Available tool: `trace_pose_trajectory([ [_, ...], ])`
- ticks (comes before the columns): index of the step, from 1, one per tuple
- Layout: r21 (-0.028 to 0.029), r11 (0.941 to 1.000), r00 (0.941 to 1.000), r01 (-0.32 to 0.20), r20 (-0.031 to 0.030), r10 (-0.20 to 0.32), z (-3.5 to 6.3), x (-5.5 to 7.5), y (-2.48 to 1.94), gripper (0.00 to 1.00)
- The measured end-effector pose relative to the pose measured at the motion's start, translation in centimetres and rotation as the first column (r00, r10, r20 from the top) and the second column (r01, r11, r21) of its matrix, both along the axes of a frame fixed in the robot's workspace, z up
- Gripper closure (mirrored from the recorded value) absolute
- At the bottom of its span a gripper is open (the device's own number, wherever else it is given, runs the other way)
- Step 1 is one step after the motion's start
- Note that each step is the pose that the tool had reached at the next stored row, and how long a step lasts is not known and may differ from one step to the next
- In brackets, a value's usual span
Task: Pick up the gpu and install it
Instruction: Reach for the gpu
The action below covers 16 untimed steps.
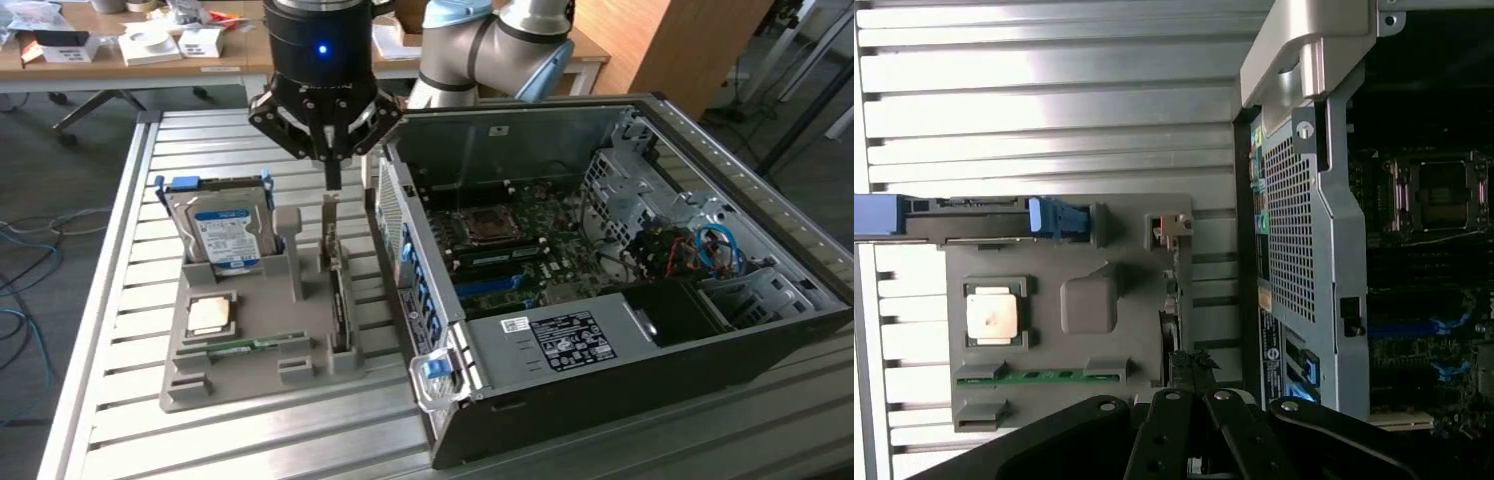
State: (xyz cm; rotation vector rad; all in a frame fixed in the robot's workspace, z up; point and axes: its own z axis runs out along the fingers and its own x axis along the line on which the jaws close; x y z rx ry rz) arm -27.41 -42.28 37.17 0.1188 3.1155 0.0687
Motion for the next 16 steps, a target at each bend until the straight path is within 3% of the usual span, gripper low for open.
trace_pose_trajectory([
  [16, 0.0000, 1.0000, 1.0000, 0.000, 0.0000, 0.000, 0.00, -0.3, -3.24, 0.89],
])
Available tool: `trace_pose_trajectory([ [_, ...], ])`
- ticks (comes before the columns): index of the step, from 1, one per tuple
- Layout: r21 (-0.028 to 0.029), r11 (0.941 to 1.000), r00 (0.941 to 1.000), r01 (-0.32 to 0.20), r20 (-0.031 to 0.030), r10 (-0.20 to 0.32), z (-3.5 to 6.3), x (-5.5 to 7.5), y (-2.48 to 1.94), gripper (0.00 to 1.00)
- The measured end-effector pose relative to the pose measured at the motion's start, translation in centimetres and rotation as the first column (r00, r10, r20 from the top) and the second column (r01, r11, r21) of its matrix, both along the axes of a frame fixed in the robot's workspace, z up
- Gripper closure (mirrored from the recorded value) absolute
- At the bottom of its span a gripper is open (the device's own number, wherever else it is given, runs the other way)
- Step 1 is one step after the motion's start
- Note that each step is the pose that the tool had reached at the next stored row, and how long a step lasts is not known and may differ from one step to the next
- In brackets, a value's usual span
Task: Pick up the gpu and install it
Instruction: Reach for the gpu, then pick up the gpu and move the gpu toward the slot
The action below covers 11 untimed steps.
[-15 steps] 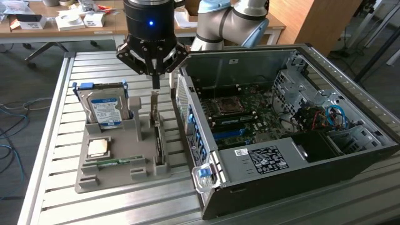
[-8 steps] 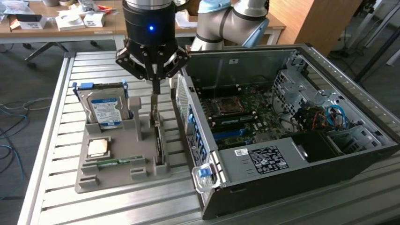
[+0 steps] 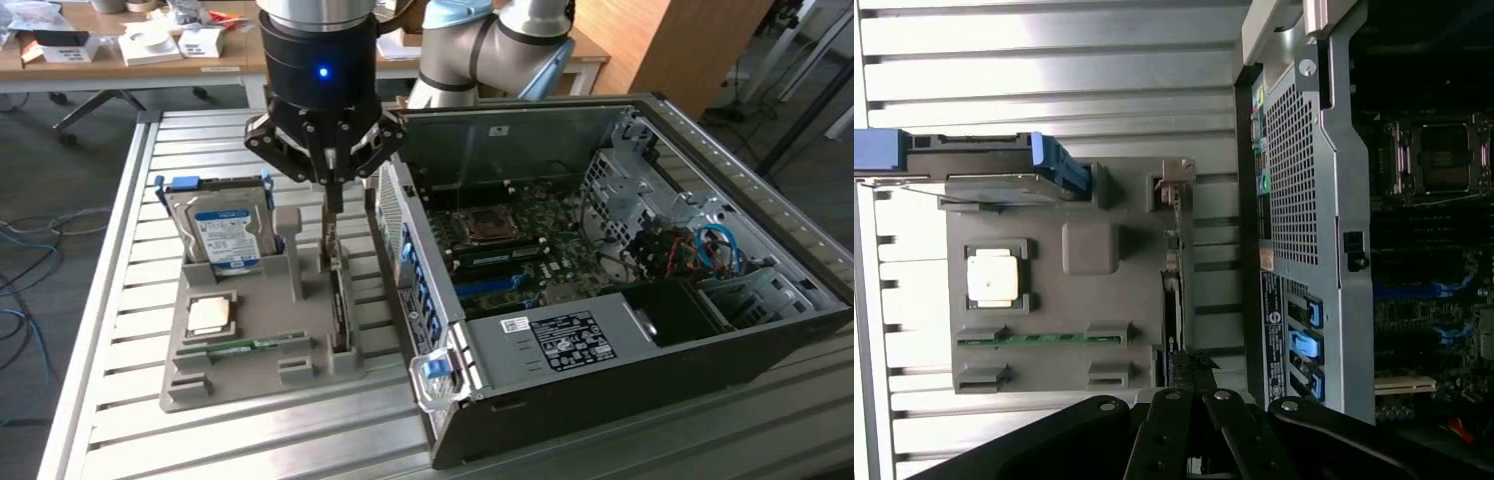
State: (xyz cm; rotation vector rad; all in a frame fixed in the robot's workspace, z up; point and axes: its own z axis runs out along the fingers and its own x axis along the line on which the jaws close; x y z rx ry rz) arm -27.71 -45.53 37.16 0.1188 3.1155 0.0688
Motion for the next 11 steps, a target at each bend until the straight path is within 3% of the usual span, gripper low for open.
trace_pose_trajectory([
  [4, 0.0000, 1.0000, 1.0000, 0.000, 0.0000, 0.000, 0.00, -0.07, -0.57, 0.89],
  [11, 0.0000, 1.0000, 1.0000, 0.000, 0.0000, 0.000, 0.00, -0.07, -0.62, 0.89],
])
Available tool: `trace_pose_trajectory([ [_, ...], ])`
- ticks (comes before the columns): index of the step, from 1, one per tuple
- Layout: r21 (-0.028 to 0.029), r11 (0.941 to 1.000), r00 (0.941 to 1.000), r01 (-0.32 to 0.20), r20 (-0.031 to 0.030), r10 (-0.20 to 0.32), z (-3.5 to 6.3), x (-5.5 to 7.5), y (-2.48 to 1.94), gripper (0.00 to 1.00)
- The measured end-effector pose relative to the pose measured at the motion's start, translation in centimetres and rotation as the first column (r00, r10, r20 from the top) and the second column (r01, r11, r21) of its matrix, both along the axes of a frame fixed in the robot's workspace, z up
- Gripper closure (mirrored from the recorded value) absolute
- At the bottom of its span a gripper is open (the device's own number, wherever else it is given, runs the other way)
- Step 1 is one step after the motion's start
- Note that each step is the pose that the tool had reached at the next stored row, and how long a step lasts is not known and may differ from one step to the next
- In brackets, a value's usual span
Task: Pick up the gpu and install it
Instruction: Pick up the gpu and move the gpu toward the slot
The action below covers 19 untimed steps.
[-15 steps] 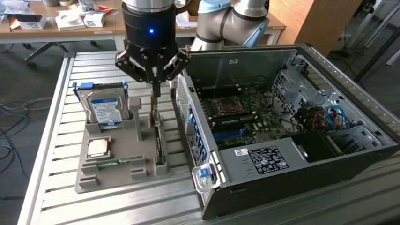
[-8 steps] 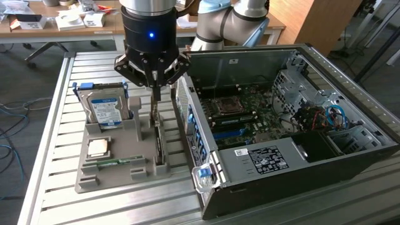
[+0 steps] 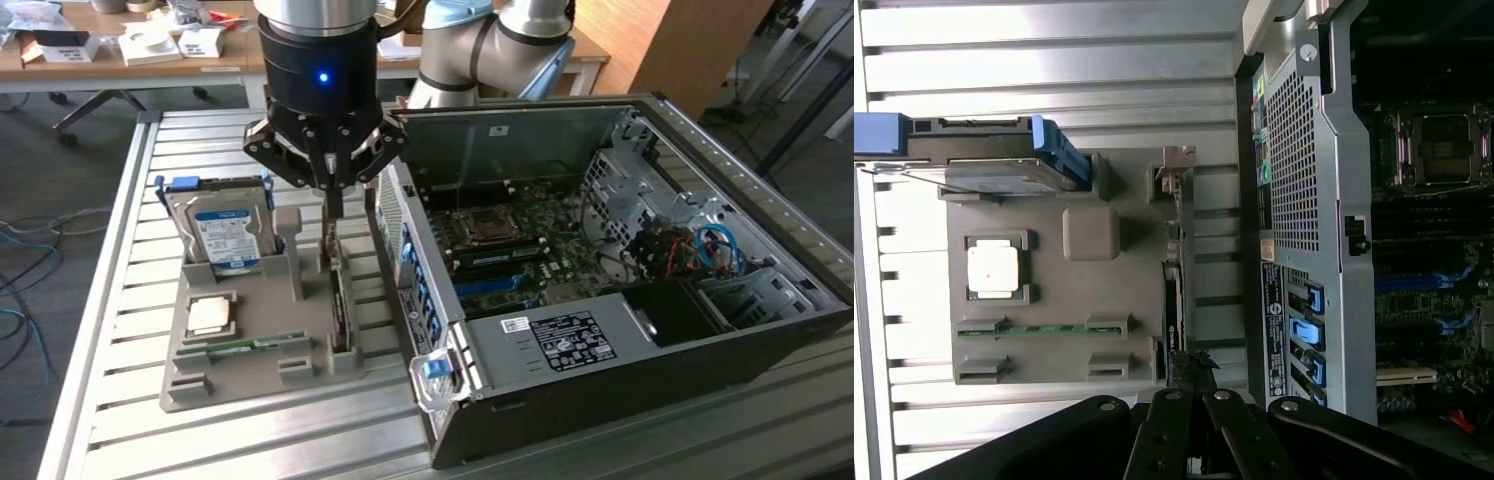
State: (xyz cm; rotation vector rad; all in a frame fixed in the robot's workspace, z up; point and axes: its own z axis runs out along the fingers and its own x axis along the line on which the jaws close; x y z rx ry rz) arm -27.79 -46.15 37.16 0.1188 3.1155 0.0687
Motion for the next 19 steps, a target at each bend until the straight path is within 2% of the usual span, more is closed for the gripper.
trace_pose_trajectory([
  [10, 0.0000, 1.0000, 1.0000, 0.000, 0.0000, 0.000, 0.00, 0.00, 0.00, 0.89],
  [12, 0.0000, 1.0000, 1.0000, 0.000, 0.0000, 0.000, 0.00, 0.00, 0.00, 0.77],
  [13, 0.0000, 1.0000, 1.0000, 0.000, 0.0000, 0.000, 0.00, 0.00, 0.00, 0.77],
  [14, 0.0000, 1.0000, 1.0000, 0.000, 0.0000, 0.000, 0.00, 0.00, 0.00, 0.71],
  [15, 0.0000, 1.0000, 1.0000, 0.000, 0.0000, 0.000, 0.00, 0.00, 0.00, 0.71],
  [16, 0.0000, 1.0000, 1.0000, 0.000, 0.0000, 0.000, 0.00, 0.00, 0.00, 0.64],
  [19, 0.0000, 1.0000, 1.0000, 0.000, 0.0000, 0.000, 0.00, 0.00, 0.00, 0.64],
])
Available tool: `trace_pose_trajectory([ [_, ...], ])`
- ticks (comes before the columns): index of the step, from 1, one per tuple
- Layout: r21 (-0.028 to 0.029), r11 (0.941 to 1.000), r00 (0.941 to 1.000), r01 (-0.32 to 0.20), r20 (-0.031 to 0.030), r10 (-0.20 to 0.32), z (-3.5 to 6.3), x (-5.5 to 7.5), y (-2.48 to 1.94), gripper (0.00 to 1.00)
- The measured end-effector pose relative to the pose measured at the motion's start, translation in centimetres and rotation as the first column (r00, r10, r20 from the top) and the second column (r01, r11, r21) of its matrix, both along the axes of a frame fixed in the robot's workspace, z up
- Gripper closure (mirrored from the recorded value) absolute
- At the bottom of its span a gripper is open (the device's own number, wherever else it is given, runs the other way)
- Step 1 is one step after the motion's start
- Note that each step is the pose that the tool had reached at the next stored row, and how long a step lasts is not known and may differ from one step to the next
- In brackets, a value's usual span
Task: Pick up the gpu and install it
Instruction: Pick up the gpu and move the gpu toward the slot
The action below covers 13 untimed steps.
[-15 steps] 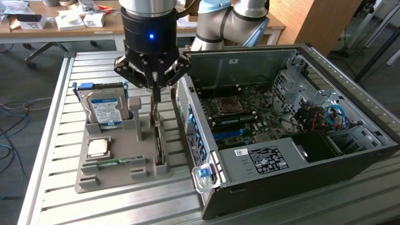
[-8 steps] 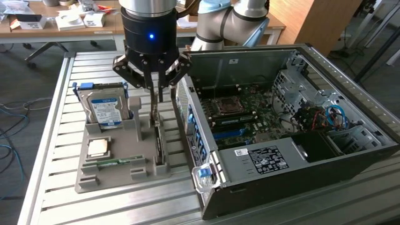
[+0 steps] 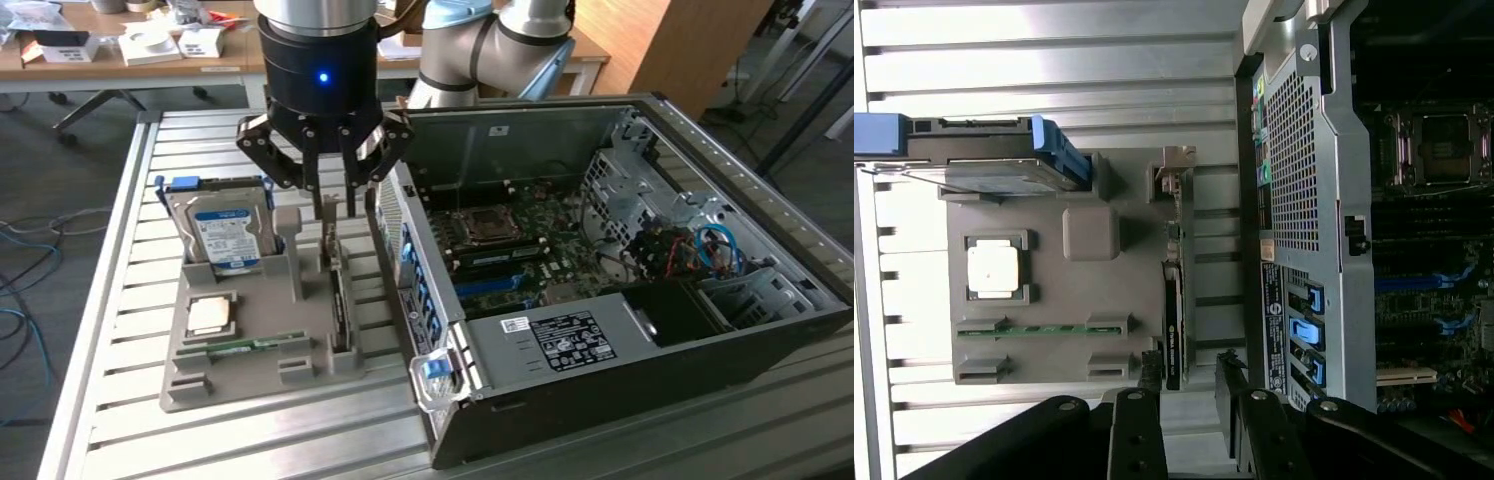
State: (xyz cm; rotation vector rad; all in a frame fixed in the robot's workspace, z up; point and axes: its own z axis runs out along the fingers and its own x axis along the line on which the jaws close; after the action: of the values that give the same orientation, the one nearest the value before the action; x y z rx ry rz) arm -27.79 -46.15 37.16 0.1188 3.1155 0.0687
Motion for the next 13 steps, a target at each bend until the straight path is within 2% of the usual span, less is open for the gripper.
trace_pose_trajectory([
  [6, 0.0000, 1.0000, 1.0000, 0.000, 0.0000, 0.000, 0.00, 0.00, 0.00, 0.63],
  [7, 0.0000, 1.0000, 1.0000, 0.000, 0.0000, 0.000, 0.00, 0.00, 0.00, 0.57],
  [13, 0.0004, 1.0000, 1.0000, 0.000, 0.0001, 0.000, -0.32, 0.00, 0.00, 0.57],
])
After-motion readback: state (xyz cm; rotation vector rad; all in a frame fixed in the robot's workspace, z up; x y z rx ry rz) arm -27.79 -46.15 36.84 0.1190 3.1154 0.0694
